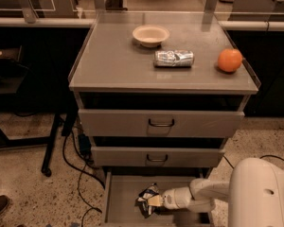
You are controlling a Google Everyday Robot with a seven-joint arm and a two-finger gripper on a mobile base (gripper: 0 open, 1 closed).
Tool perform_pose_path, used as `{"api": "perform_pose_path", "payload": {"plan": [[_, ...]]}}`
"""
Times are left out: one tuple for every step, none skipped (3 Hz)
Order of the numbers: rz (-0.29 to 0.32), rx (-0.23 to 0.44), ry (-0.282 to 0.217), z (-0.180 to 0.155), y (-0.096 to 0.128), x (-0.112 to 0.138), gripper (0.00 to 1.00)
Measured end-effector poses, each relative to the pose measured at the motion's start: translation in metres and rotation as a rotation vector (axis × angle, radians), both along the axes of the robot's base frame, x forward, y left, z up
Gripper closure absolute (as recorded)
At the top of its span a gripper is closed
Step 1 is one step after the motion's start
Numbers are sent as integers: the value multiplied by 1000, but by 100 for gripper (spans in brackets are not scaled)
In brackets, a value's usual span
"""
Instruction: Place blue chip bag into bottom drawer
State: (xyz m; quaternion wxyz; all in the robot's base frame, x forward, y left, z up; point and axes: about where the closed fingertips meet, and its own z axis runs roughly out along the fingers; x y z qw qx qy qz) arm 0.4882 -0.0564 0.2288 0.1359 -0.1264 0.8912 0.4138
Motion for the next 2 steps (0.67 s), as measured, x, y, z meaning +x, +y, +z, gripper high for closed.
{"api": "perform_pose_path", "payload": {"plan": [[0,0,1,-1,0,0,100],[-13,18,40,-9,3,-9,100]]}}
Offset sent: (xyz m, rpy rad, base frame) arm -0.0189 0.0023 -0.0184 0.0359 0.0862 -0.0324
